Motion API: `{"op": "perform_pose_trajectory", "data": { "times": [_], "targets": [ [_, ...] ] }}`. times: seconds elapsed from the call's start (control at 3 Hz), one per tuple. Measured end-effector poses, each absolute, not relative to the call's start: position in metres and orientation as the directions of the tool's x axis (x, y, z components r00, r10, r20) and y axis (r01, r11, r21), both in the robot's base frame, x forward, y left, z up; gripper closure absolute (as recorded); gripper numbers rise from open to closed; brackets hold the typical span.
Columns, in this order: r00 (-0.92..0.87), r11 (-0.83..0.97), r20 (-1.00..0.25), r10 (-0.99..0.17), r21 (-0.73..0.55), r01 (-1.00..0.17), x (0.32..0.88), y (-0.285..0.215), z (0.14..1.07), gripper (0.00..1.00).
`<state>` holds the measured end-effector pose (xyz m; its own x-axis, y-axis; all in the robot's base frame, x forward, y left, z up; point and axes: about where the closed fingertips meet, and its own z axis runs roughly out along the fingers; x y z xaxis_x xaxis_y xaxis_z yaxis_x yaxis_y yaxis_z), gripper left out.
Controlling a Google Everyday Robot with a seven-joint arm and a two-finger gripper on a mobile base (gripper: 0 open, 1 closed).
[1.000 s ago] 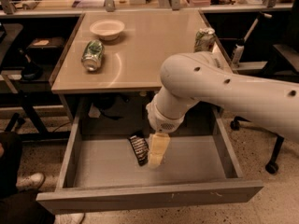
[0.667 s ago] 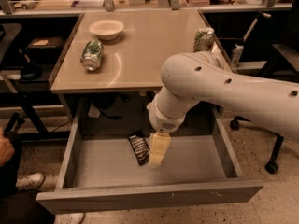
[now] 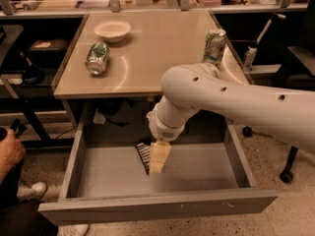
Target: Pick rxbar chocolate from top drawer and place on counter
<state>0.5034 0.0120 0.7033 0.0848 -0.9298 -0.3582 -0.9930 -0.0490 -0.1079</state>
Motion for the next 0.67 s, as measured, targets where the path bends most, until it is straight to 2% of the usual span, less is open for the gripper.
{"op": "perform_pose_trajectory", "data": {
  "times": [0.67],
  "targets": [
    [0.114,-0.083,-0.395,-0.912,-0.093,-0.992,0.535,0.036,0.658,0.00]
  ]
}}
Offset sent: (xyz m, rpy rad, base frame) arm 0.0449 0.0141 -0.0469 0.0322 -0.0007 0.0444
